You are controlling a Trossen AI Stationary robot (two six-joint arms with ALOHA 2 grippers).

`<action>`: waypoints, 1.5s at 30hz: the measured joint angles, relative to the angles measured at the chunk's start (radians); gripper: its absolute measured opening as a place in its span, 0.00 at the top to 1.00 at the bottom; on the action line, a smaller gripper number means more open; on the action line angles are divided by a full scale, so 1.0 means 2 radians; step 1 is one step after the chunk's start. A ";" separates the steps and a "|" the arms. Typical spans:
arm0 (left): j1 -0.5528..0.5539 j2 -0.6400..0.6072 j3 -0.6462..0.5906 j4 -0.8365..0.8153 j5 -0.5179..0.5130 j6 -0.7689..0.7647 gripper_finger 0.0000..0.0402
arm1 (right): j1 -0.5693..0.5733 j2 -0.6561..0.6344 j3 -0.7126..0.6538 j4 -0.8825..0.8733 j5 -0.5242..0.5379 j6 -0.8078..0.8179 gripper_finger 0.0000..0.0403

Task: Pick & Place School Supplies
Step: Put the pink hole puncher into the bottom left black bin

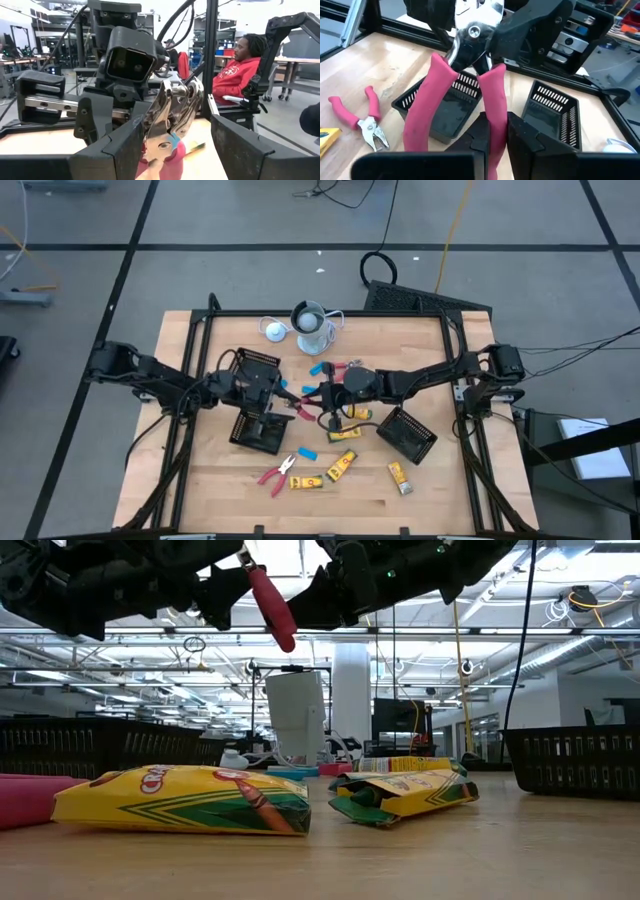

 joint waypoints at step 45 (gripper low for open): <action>-0.009 0.067 0.049 -0.034 -0.046 0.064 0.64 | 0.004 0.001 0.000 -0.028 0.017 0.013 0.71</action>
